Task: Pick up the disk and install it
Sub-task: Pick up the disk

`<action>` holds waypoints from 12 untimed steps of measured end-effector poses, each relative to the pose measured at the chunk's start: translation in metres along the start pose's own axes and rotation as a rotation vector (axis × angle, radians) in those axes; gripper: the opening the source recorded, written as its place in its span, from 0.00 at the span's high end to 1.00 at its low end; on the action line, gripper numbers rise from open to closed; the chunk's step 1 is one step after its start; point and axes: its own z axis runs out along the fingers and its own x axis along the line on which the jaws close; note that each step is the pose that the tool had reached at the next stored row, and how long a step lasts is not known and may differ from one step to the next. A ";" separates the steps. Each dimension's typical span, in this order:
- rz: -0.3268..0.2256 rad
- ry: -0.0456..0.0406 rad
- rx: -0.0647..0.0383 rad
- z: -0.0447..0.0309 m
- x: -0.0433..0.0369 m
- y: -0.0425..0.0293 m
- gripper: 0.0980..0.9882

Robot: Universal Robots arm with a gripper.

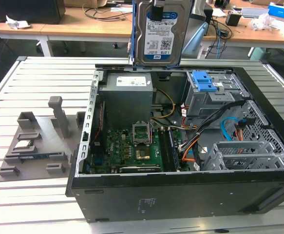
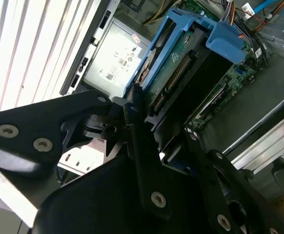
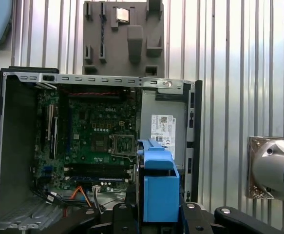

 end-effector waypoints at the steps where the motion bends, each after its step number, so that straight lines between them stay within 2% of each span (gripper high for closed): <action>1: 0.000 0.0000 0.000 0.0000 0.0012 0.0000 0.70; 12: 0.000 -0.0001 0.000 0.0000 0.0139 0.0004 0.70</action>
